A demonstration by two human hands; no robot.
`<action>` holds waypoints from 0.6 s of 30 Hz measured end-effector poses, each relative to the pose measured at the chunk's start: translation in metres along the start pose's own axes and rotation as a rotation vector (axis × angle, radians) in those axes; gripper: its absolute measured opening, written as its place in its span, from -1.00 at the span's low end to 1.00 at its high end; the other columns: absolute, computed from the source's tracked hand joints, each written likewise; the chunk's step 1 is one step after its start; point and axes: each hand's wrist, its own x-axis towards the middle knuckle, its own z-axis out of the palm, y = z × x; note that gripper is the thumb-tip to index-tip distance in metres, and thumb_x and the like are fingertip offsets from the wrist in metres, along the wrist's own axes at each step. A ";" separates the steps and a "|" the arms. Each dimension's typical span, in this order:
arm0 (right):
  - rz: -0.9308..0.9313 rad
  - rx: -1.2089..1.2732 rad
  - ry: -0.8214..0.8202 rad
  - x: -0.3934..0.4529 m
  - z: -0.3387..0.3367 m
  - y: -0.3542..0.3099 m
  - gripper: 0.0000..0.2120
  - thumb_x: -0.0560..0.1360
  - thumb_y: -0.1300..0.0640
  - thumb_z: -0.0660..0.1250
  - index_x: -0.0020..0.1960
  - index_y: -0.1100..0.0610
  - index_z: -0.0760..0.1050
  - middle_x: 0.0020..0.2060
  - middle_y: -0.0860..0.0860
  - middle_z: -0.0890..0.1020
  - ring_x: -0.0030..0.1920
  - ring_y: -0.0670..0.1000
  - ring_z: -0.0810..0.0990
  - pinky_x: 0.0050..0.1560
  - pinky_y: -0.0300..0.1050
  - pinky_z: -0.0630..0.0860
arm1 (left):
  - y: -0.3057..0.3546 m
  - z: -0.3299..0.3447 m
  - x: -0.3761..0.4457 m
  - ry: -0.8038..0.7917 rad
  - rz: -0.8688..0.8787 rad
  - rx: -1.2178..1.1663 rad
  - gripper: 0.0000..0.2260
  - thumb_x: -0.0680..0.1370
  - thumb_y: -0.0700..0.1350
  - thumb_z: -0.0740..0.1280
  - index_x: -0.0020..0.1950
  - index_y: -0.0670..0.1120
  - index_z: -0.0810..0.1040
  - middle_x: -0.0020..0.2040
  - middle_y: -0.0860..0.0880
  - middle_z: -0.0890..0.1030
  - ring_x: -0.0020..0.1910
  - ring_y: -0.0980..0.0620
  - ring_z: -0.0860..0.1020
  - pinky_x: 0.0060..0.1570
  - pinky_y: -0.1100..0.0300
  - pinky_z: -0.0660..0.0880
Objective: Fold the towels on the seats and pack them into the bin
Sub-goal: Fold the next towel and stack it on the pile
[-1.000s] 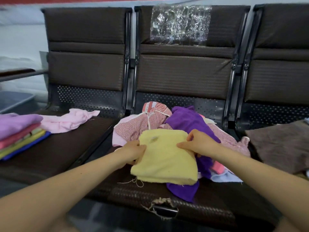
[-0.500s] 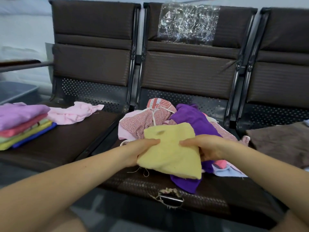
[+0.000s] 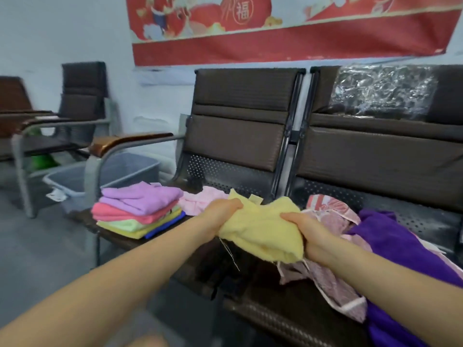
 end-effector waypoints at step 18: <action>-0.090 -0.337 -0.350 0.151 0.291 0.050 -0.52 0.41 -0.11 0.36 0.22 0.12 0.46 -0.09 0.05 0.59 -0.12 0.04 0.57 -0.21 -0.10 0.52 | -0.101 -0.226 0.150 0.325 0.212 0.974 -0.62 0.60 0.14 0.08 -0.27 0.00 0.50 -0.04 -0.10 0.62 0.01 -0.11 0.54 -0.08 0.08 0.38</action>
